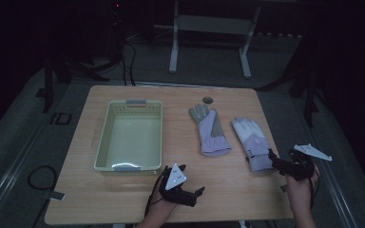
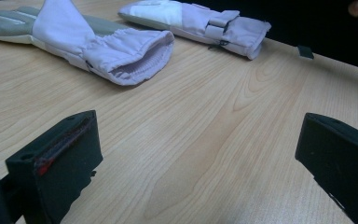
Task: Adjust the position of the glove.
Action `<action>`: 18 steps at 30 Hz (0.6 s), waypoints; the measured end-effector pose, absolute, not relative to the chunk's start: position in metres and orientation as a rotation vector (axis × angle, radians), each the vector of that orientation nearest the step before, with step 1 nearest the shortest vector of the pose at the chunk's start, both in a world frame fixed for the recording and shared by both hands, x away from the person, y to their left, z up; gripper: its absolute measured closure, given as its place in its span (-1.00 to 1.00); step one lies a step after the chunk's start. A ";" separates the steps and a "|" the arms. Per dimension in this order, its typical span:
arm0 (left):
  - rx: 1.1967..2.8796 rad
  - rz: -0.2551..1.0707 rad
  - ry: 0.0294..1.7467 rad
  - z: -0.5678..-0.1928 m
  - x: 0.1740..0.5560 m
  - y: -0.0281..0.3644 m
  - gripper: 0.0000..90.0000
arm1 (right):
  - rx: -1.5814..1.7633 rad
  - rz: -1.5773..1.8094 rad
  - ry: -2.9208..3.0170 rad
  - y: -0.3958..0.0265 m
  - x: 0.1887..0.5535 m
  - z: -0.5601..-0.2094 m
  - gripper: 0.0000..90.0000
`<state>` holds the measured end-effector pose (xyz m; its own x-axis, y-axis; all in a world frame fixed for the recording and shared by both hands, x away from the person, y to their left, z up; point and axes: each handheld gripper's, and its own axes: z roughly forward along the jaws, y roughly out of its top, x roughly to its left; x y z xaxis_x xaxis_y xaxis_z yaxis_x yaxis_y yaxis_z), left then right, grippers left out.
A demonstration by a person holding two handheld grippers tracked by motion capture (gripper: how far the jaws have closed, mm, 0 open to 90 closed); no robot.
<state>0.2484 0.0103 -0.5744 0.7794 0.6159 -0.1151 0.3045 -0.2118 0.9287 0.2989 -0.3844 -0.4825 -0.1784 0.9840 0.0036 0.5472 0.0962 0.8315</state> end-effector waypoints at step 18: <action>1.810 0.332 0.711 -0.574 0.249 0.011 -0.99 | 1.449 1.038 1.869 -0.354 0.331 -0.440 -0.63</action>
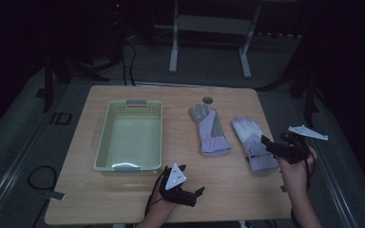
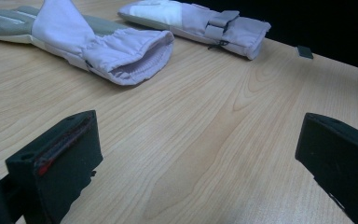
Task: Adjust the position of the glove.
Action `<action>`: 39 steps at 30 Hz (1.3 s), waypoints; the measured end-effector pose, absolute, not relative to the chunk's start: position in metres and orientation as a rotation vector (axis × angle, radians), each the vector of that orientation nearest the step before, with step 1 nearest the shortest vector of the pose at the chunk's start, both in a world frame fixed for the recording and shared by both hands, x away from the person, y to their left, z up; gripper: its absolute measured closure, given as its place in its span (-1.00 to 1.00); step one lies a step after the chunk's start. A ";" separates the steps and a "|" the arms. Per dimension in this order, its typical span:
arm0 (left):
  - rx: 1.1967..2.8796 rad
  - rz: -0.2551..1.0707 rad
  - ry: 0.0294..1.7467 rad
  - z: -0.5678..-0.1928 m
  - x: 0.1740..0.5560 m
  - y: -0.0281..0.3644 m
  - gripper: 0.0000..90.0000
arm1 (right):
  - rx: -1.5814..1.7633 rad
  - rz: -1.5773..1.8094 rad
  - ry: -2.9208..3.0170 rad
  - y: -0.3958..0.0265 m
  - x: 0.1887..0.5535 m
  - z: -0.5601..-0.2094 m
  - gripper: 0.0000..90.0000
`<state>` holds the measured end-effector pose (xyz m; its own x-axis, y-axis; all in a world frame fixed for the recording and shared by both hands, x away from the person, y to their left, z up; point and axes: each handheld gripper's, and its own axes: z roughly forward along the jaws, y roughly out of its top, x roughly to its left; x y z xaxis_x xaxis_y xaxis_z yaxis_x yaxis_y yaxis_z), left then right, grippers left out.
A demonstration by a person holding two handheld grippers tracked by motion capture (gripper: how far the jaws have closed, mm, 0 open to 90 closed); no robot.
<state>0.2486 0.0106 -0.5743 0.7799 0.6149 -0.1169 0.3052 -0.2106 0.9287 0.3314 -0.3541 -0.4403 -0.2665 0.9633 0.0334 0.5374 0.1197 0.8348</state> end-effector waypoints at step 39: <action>1.818 0.331 0.693 -0.574 0.247 0.009 -0.99 | 1.266 1.050 2.160 -0.232 0.415 -0.442 -0.49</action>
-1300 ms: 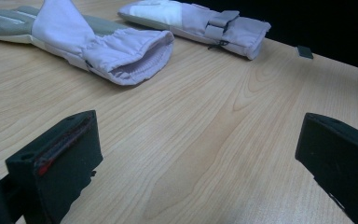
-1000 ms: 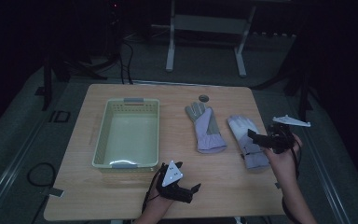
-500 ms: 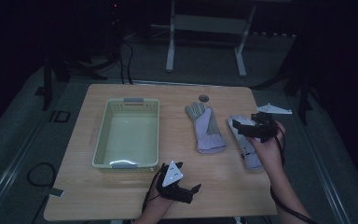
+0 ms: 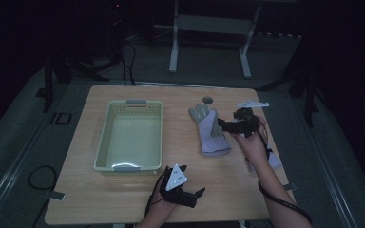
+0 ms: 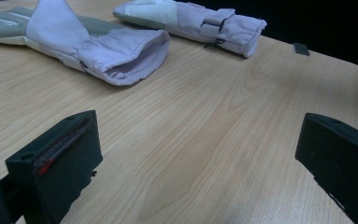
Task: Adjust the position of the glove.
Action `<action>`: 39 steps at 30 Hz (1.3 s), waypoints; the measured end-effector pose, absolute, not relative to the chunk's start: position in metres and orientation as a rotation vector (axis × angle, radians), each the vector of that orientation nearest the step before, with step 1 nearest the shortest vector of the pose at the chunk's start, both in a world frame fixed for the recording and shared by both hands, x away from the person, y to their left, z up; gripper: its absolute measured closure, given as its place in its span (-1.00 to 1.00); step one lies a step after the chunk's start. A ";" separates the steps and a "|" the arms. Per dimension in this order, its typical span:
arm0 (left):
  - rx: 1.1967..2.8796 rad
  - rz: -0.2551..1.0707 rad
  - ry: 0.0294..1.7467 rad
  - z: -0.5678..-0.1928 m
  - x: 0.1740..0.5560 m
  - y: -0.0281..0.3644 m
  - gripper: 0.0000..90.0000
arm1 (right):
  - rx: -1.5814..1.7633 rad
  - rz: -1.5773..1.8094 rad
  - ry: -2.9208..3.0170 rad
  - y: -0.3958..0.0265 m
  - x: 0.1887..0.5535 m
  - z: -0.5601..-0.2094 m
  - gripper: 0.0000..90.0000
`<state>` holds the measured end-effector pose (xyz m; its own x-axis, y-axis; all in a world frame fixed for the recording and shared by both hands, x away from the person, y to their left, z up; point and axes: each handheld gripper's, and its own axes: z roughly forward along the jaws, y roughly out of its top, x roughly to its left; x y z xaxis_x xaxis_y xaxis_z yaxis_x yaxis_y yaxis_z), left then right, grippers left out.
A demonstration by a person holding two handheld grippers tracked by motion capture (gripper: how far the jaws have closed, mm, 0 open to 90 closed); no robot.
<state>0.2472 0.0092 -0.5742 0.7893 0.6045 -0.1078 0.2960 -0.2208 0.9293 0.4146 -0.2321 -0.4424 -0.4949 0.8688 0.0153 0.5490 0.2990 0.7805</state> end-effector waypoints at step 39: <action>1.823 0.332 0.691 -0.574 0.247 0.009 -0.99 | 1.519 0.772 2.350 -0.205 0.477 -0.534 0.24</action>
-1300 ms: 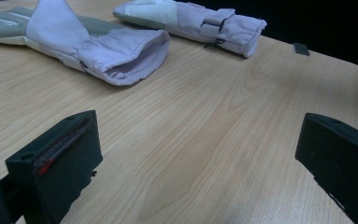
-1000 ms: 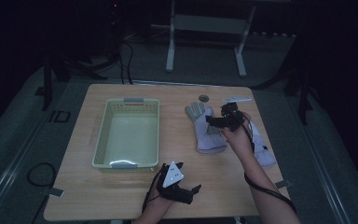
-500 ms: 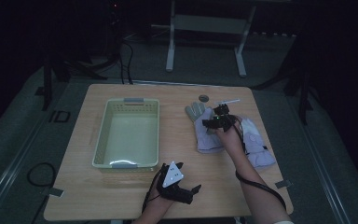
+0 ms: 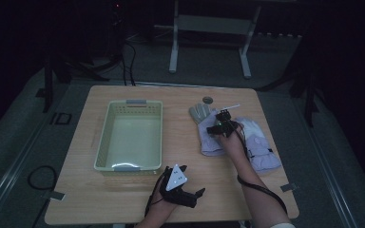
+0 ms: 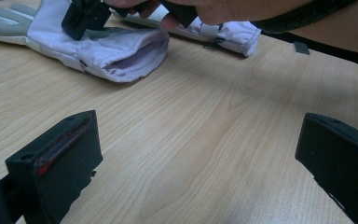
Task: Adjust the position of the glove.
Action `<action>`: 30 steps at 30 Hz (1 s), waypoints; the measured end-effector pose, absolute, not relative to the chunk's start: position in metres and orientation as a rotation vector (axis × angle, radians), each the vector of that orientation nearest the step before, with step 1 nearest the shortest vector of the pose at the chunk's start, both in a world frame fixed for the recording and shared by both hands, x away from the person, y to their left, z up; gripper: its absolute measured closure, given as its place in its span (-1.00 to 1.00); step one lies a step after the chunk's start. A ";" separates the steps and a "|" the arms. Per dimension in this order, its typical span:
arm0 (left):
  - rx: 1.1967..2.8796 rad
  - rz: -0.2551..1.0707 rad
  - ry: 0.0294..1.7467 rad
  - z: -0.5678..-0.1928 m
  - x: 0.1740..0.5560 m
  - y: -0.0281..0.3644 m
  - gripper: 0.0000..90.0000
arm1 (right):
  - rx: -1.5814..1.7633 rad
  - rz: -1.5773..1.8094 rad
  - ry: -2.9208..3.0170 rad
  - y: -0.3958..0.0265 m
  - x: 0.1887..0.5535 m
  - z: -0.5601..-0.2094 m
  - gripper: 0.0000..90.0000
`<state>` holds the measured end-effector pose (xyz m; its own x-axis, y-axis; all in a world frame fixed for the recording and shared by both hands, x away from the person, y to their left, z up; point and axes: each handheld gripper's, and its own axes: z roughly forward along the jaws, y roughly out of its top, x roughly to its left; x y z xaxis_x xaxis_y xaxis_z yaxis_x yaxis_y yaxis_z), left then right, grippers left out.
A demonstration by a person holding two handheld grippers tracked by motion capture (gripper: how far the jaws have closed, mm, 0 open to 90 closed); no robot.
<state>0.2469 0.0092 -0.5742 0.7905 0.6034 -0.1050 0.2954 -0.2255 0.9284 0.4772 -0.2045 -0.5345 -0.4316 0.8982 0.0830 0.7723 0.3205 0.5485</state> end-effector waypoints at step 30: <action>1.828 0.340 0.692 -0.574 0.247 0.008 -0.99 | 1.426 1.066 2.324 -0.203 0.421 -0.453 0.88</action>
